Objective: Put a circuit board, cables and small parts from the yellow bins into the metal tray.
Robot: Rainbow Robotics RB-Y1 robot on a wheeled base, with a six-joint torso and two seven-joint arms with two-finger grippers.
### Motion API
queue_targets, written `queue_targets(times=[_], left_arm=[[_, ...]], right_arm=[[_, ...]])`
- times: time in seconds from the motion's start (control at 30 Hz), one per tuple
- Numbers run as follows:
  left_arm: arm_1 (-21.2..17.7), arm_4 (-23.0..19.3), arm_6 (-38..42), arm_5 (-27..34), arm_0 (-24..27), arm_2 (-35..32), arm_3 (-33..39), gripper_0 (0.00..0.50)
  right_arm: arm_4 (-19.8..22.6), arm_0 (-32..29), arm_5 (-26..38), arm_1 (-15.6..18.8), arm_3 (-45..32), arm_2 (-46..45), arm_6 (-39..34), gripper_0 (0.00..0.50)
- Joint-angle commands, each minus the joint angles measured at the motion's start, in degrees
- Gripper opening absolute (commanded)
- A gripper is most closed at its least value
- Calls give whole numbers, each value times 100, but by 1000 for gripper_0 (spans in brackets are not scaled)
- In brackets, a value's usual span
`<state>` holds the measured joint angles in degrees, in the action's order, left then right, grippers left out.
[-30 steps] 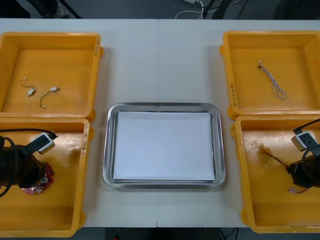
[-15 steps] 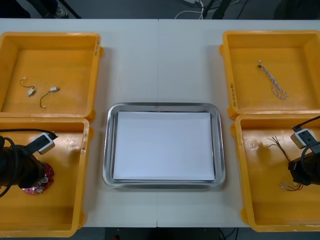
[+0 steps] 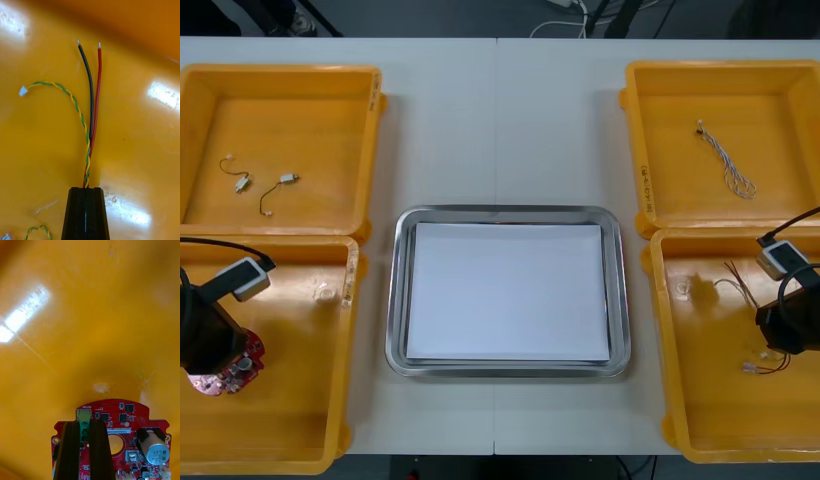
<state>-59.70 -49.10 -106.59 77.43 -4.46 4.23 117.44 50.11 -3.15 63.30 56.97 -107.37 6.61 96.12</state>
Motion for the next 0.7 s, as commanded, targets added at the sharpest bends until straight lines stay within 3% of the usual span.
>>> queue_targets(times=[0.03,0.23,0.47,0.7], left_arm=[[-24,-127,-776,466,385,-432,262,0],[239,-74,-740,1178,710,-810,464,0],[582,-39,-617,2048,1202,-1029,631,0],[863,58,-389,2680,1641,-1038,772,0]], right_arm=[[148,121,394,192,-223,-319,153,0],[323,174,991,200,-399,-574,100,0],[1009,350,1782,209,-425,-1127,118,0],[1343,526,2459,218,-443,-1672,12,0]])
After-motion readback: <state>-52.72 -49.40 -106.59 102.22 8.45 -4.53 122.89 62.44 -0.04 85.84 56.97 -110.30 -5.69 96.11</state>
